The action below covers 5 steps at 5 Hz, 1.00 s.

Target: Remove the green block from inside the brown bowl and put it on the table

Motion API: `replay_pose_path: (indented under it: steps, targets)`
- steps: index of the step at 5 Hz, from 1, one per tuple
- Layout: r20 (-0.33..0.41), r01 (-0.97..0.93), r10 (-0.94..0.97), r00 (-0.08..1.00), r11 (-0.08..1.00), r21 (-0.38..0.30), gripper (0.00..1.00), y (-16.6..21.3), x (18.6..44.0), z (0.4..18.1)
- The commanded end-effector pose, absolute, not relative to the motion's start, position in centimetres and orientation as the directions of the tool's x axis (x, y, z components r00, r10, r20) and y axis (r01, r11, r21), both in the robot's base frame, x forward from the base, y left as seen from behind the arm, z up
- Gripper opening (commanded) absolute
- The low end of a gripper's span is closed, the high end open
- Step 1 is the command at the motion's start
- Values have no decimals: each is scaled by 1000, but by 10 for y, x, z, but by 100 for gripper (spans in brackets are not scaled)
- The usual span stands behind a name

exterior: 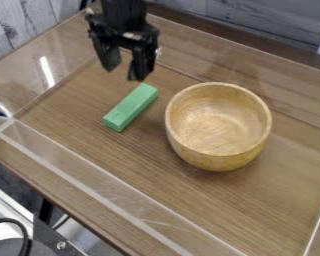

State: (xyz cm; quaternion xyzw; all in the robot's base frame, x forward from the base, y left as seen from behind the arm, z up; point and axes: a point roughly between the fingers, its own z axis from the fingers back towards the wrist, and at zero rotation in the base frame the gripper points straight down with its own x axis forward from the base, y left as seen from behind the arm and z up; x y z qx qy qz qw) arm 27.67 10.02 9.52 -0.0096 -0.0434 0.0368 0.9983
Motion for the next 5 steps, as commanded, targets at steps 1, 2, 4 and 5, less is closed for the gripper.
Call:
replay_pose_path:
  steps: [1, 2, 4, 5]
  targets:
    - [143, -58, 59, 988, 998, -8, 100, 100, 282, 116]
    - [143, -58, 59, 988, 998, -8, 100, 100, 284, 116]
    - [143, -59, 59, 988, 998, -7, 100, 101, 286, 113]
    - [142, -59, 59, 988, 998, -6, 100, 101, 287, 112]
